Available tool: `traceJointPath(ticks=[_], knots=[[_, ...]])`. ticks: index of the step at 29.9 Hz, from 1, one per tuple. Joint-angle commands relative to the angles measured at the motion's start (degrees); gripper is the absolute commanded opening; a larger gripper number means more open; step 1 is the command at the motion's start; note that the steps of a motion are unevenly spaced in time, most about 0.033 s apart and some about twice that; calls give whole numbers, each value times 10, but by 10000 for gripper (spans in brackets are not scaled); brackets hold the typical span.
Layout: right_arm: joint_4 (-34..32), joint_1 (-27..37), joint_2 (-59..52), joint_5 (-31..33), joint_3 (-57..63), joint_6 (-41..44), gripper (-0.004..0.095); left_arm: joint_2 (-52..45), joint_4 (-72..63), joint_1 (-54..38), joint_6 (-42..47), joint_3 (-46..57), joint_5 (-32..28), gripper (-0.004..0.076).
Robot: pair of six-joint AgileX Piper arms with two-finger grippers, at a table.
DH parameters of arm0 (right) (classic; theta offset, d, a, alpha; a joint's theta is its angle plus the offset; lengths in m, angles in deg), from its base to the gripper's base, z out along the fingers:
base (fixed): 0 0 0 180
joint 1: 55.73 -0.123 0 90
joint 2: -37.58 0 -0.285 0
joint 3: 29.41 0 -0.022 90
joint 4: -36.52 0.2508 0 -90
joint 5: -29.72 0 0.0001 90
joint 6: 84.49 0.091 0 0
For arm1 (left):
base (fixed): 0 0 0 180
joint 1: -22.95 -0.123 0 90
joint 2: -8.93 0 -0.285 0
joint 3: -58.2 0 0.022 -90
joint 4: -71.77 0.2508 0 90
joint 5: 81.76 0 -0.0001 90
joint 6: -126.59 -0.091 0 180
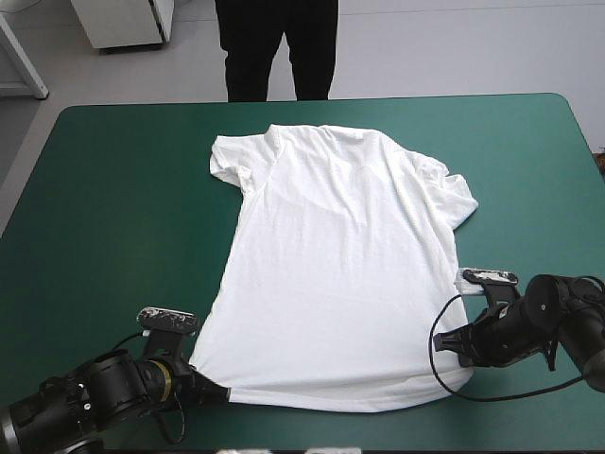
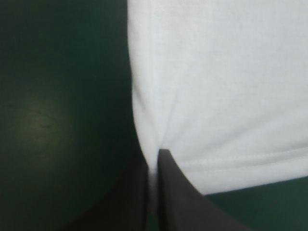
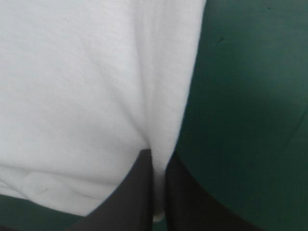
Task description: Fold the cloth
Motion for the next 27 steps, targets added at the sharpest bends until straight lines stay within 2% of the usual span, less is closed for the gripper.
traceJointPath(ticks=[1, 4, 6, 9, 11, 12, 17, 20, 22, 27], knots=[[11, 4, -11, 6, -13, 0, 32, -6, 0, 5, 8, -14, 22, -1], [12, 4, -11, 19, -15, -2, 217, -6, -20, 5, -4, -14, 35, 78], [13, 4, -11, 31, -18, -2, 392, -6, -41, 5, -11, -19, 35, 198], [13, 4, -11, 55, -37, 15, 579, -6, -56, 5, -26, -46, 37, 419], [12, 4, -13, 68, -58, 19, 606, -6, -49, 5, -28, -75, 56, 507], [10, 4, -16, 72, -76, 25, 603, -6, -37, 5, -30, -95, 68, 526], [-6, 4, -45, 88, -163, 59, 555, -6, 52, 5, -43, -205, 134, 524], [-30, 4, -59, 108, -227, 74, 509, -6, 95, -1, -56, -259, 153, 524], [-47, 4, -65, 109, -257, 84, 493, 1, 118, -12, -68, -281, 163, 505], [-53, 4, -66, 109, -305, 93, 489, 47, 112, -84, -170, -326, 164, 427]])
